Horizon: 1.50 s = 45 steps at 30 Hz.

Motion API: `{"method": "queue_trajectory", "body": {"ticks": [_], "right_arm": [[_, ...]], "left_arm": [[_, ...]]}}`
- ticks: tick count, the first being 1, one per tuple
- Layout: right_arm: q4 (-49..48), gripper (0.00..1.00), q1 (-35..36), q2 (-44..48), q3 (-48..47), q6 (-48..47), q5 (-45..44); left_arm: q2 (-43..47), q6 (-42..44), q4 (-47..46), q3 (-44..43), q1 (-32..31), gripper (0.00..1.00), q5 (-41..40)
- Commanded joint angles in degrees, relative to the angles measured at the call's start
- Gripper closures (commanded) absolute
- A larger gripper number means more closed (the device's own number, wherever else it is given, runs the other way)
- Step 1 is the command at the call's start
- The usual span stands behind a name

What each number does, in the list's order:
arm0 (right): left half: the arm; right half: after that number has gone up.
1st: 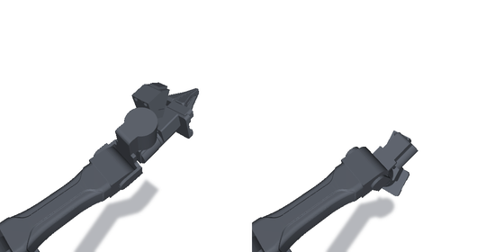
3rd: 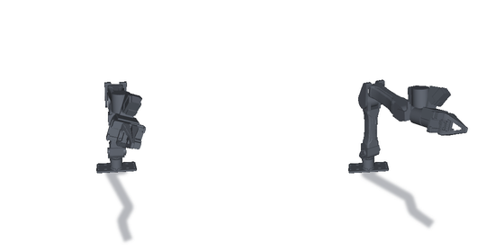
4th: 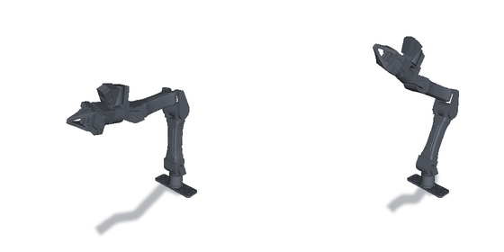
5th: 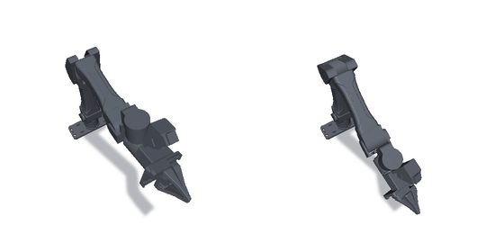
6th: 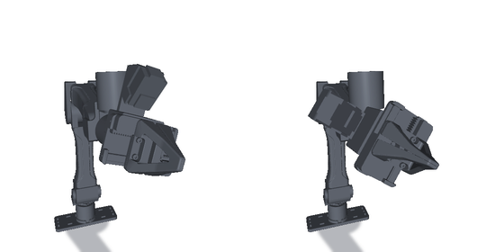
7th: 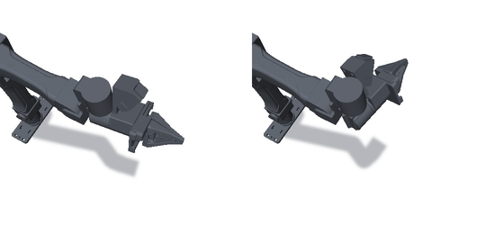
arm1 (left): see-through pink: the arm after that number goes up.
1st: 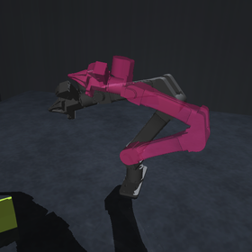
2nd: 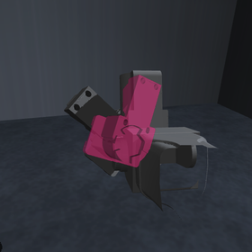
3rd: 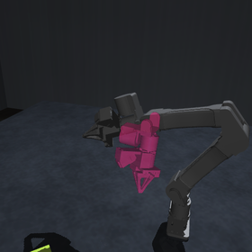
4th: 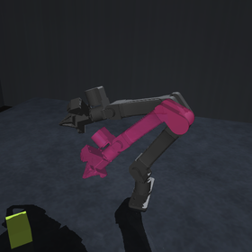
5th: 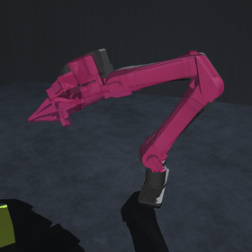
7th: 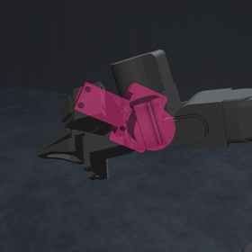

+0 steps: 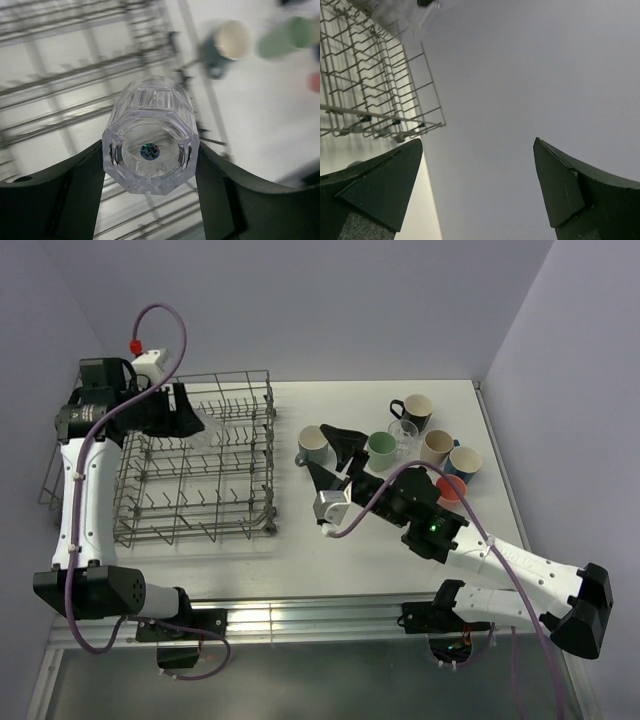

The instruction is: Load the cups into the dish rack

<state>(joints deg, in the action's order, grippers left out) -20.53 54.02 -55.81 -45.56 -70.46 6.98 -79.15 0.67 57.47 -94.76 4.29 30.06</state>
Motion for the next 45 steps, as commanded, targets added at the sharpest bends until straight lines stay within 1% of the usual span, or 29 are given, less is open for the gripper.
{"method": "queue_trajectory", "body": {"ticks": [1, 3, 4, 5, 7, 8, 11, 14, 19, 29, 37, 45], "right_arm": [[2.0, 0.00, -0.7, -0.6, -1.5, 4.1, -4.7], [3.5, 0.00, -1.2, -1.1, -2.9, 7.9, -5.4], [6.5, 0.00, -2.2, -1.7, -3.9, 9.7, -5.4], [8.1, 0.00, -2.9, -2.1, -6.4, 14.2, -4.8], [12.0, 0.00, -4.6, -3.3, -8.8, 18.1, -4.1], [12.6, 0.00, -6.2, -3.7, -10.6, 21.7, -3.9], [15.9, 0.00, -9.2, -4.5, -13.3, 27.1, -2.4], [19.6, 0.00, -10.7, -5.5, -15.5, 29.6, -2.1], [20.2, 0.00, -11.0, -5.3, -14.9, 30.0, -2.0], [20.2, 0.00, -11.5, -5.6, -15.2, 29.9, -2.8], [20.2, 0.00, -11.4, -5.8, -15.2, 30.0, -2.7], [20.1, 0.00, -11.5, -6.2, -15.2, 29.7, -2.5]], "left_arm": [[0.2, 10.7, -1.3, -4.9, 3.2, 1.00, -16.5], [-0.9, 14.0, -2.5, -5.2, 5.0, 1.00, -20.6], [-1.5, 14.9, -2.9, -5.3, 6.2, 1.00, -21.0], [-3.2, 15.7, -2.9, -6.1, 8.4, 1.00, -21.2], [-4.7, 17.8, -3.0, -6.6, 10.5, 1.00, -21.8], [-5.9, 18.4, -3.9, -6.6, 12.1, 1.00, -22.3], [-7.8, 20.5, -5.6, -5.9, 14.9, 1.00, -23.8], [-10.1, 21.7, -8.0, -6.0, 17.4, 1.00, -24.3], [-15.0, 23.8, -10.4, -6.4, 19.5, 1.00, -25.3], [-19.8, 27.4, -16.3, -3.2, 20.3, 1.00, -28.9], [-24.6, 29.0, -17.8, -3.9, 20.3, 1.00, -29.2], [-26.5, 29.6, -19.4, -2.0, 20.3, 1.00, -29.4]]}}
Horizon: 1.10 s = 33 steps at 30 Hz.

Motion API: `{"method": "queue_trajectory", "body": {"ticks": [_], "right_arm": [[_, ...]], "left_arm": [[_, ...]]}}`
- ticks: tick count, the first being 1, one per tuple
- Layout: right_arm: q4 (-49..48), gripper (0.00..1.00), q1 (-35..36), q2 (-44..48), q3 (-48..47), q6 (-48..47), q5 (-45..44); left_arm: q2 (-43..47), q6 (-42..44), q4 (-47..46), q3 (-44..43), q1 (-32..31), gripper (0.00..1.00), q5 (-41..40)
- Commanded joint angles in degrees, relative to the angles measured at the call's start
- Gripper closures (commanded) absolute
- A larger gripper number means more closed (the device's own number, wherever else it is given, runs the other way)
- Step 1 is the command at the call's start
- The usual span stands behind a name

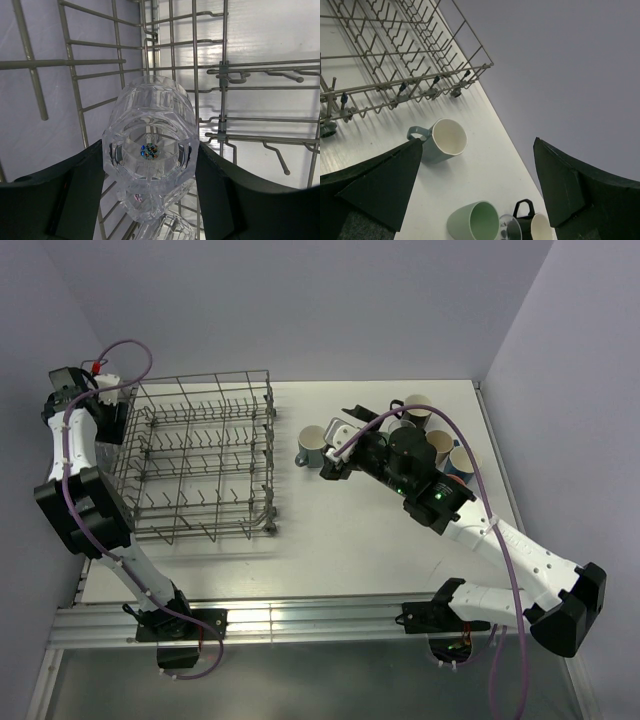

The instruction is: Load the cups into the dish rack

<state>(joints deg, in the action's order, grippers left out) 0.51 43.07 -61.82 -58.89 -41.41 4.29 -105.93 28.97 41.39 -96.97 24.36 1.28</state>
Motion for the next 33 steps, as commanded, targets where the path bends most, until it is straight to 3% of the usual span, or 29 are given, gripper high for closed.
{"method": "queue_trajectory", "body": {"ticks": [1, 17, 30, 33], "right_arm": [[-1.0, 0.00, -0.5, -0.2, -1.8, 0.6, 0.2], [0.4, 0.00, -0.5, -0.5, -1.8, -0.4, 1.2], [0.5, 0.00, -0.4, -0.3, -1.9, -1.3, 1.9], [0.5, 0.00, -0.5, -0.1, -1.8, -1.3, 1.9]], "left_arm": [[0.0, 1.4, -3.7, 0.5, 0.2, 1.00, -0.8], [-1.9, 0.9, -4.2, 2.7, 0.3, 1.00, -0.3], [-4.0, 0.0, 1.9, -0.4, 1.2, 1.00, 1.5], [-3.8, 0.0, 2.2, -0.1, 1.2, 0.91, 1.4]]}}
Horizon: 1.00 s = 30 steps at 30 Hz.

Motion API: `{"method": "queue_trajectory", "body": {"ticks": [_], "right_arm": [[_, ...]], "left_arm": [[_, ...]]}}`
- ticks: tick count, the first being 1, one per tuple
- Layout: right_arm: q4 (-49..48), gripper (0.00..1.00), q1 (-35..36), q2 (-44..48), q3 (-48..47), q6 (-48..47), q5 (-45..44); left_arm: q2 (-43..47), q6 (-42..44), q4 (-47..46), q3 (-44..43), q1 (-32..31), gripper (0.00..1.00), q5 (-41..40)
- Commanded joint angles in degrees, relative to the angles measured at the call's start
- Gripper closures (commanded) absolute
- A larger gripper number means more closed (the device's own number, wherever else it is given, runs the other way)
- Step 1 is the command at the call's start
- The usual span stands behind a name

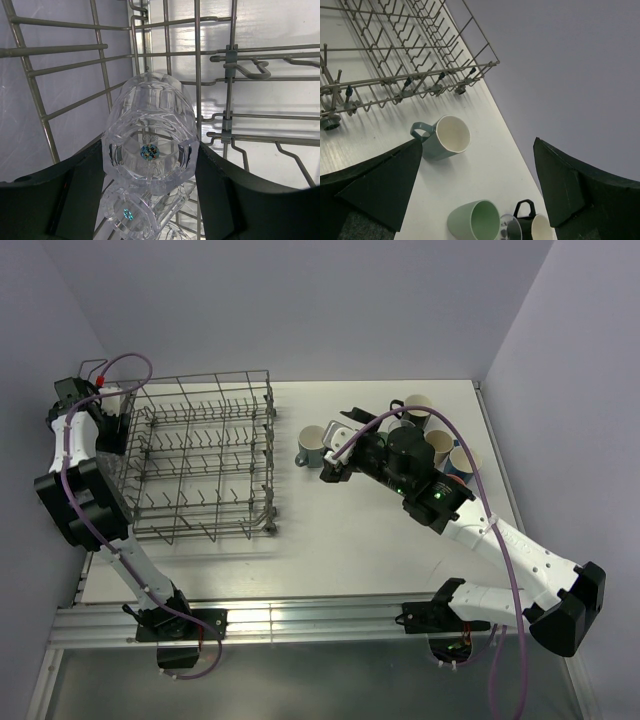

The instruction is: Load the cups into the dish rack

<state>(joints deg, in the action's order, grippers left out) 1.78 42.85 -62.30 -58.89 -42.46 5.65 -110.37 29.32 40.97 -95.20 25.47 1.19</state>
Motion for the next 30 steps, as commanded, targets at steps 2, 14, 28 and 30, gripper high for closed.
{"method": "queue_trajectory", "body": {"ticks": [2, 14, 28, 30], "right_arm": [[-0.8, 0.00, -0.2, 0.3, -1.8, -0.3, 0.7], [-1.0, 0.00, -0.2, 0.9, -1.4, -0.4, 0.9], [-1.3, 0.00, -0.3, 1.2, -1.1, -0.8, 1.1], [-1.4, 0.00, -0.3, 1.1, -1.1, -1.0, 1.1]], "left_arm": [[0.9, -0.2, 2.8, -1.8, 0.1, 0.81, 1.4], [3.8, 0.6, 1.5, -0.3, 0.1, 0.10, -0.9], [9.4, 2.0, 0.2, 0.7, -1.4, 0.01, -3.1], [11.0, 2.4, -0.8, 1.8, -2.4, 0.03, -4.1]]}}
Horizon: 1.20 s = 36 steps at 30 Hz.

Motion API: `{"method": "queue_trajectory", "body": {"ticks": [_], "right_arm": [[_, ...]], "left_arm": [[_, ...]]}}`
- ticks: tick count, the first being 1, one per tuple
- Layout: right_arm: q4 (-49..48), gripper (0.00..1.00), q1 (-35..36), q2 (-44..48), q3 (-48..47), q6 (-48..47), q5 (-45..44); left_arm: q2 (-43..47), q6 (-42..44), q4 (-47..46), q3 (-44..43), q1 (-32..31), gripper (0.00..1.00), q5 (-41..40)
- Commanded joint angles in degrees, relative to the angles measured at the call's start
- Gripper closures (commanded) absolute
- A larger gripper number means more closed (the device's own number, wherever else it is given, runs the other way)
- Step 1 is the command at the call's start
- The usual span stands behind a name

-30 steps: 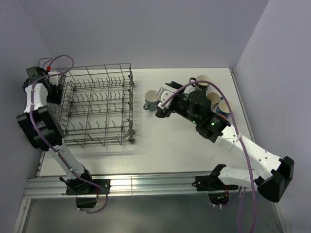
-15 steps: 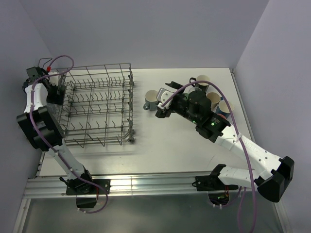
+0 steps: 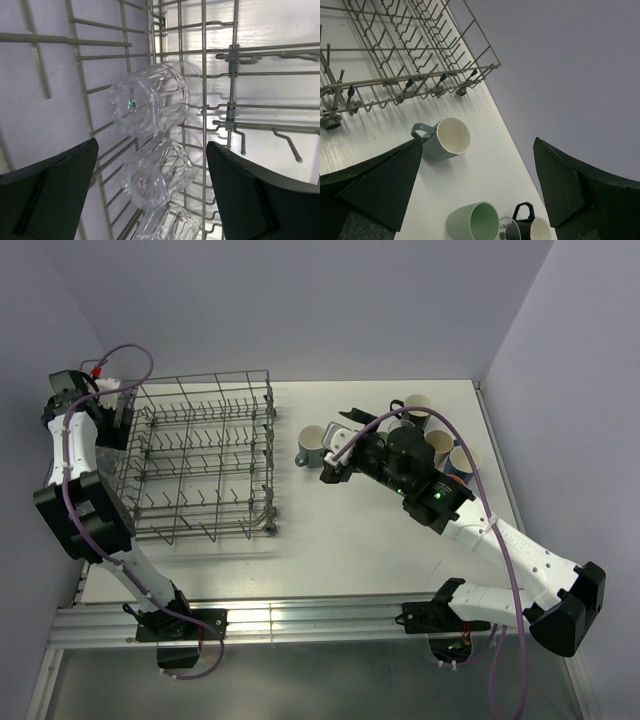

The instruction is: Load the cups into the dish rack

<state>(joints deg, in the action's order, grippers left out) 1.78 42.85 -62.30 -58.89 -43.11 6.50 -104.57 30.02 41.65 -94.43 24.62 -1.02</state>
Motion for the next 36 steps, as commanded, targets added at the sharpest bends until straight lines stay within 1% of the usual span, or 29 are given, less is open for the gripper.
{"method": "queue_trajectory", "body": {"ticks": [1, 3, 4, 8, 11, 12, 14, 17, 19, 20, 21, 23, 24, 25, 27, 28, 32, 36], "right_arm": [[-1.4, 0.00, -0.2, 1.1, -1.1, -0.3, 0.2], [-1.5, 0.00, -0.3, 1.1, -1.2, 0.1, -0.4], [-1.5, 0.00, -0.4, 1.0, -1.3, 0.4, -0.8], [0.1, 0.00, -3.2, -0.4, -3.0, 3.7, -1.0], [4.6, 0.00, -7.8, -4.1, -7.5, 7.9, -0.9], [5.9, 0.01, -9.3, -5.4, -10.6, 10.6, -0.9], [9.2, 0.02, -13.8, -9.7, -14.0, 13.0, -0.9], [19.2, 0.07, -19.9, -16.2, -23.6, 18.7, -0.6], [23.2, 0.11, -22.6, -20.8, -27.0, 20.6, -0.8], [27.0, 0.13, -25.1, -22.1, -30.2, 21.7, -1.3], [28.9, 0.19, -26.2, -23.6, -31.6, 22.1, -1.7], [32.7, 0.27, -29.3, -28.2, -34.5, 22.7, -2.5], [36.2, 0.32, -30.4, -29.8, -37.3, 23.7, -2.9], [38.1, 0.35, -31.5, -33.0, -38.8, 24.2, -3.0], [42.7, 0.42, -34.2, -36.1, -42.9, 25.7, -3.1], [44.5, 0.43, -34.9, -39.2, -44.5, 26.2, -3.1], [49.9, 0.44, -36.8, -44.6, -48.6, 28.0, -3.7], [50.0, 0.48, -37.9, -48.1, -48.6, 28.4, -4.2]], "left_arm": [[5.8, 2.0, -1.5, 1.3, -2.0, 0.04, -2.0], [7.3, 2.0, -1.2, 1.9, -3.5, 0.07, -2.0], [8.0, 1.8, -1.0, 2.1, -4.1, 0.09, -1.3], [11.9, 0.9, -1.0, 3.1, -8.3, 0.14, 0.6], [16.2, -0.8, -2.0, 3.3, -10.4, 0.16, 5.2], [18.3, -1.2, -2.4, 3.3, -11.7, 0.16, 6.7], [20.5, -2.5, -3.2, 3.1, -12.9, 0.15, 9.3], [25.3, -4.2, -3.9, 2.2, -15.6, 0.11, 14.8], [26.9, -4.9, -4.3, 2.5, -16.7, 0.10, 16.4], [27.6, -5.1, -4.5, 2.7, -18.0, 0.09, 16.7], [29.0, -5.2, -4.6, 3.1, -18.6, 0.09, 16.9], [29.8, -5.7, -4.2, 3.2, -20.7, 0.08, 17.4], [30.3, -5.9, -3.9, 3.4, -21.2, 0.08, 17.5], [30.4, -6.4, -3.6, 3.5, -21.7, 0.08, 17.9], [30.5, -7.2, -2.8, 3.3, -22.5, 0.08, 19.2], [30.5, -8.6, -2.5, 3.3, -22.6, 0.07, 20.2], [30.0, -10.8, -1.7, 3.2, -23.1, 0.08, 21.6], [29.5, -11.8, -0.7, 2.9, -23.1, 0.07, 23.4]]}}
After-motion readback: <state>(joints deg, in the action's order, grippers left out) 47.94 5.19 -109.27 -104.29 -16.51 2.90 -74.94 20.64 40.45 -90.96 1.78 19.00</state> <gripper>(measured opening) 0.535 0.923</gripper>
